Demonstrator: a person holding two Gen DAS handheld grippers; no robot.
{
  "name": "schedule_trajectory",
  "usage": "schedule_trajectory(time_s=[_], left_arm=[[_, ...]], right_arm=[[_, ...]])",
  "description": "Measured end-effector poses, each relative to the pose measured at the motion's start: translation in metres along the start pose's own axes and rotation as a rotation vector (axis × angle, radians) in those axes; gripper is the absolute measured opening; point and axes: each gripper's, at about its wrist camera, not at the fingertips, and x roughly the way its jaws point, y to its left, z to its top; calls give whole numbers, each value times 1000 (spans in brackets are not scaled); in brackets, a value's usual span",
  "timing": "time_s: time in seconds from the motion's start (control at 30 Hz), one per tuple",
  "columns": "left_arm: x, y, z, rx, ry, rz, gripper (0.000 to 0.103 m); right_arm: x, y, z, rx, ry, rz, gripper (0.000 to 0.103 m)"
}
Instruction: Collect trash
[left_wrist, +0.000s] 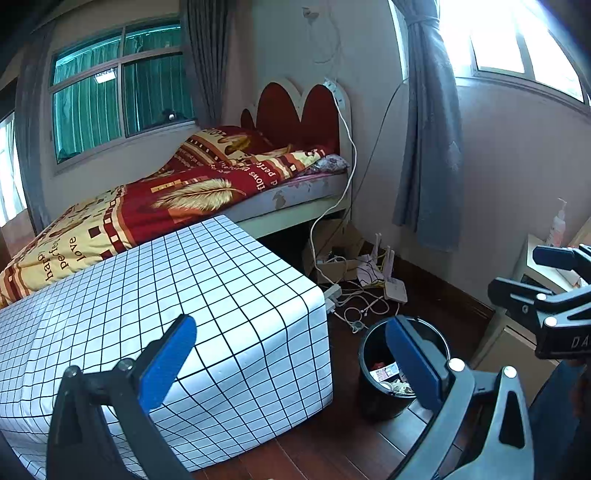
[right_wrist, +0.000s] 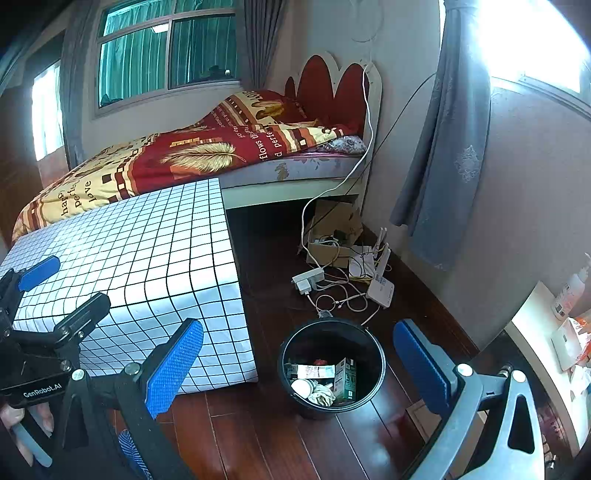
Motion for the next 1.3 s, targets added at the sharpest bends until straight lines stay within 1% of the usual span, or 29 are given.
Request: schedule_trajectory(time_s=[1.3], left_arm=[[-8,-5,3,14,-15,-43,103]], right_arm=[[-2,-1,0,12,-6,0,103]])
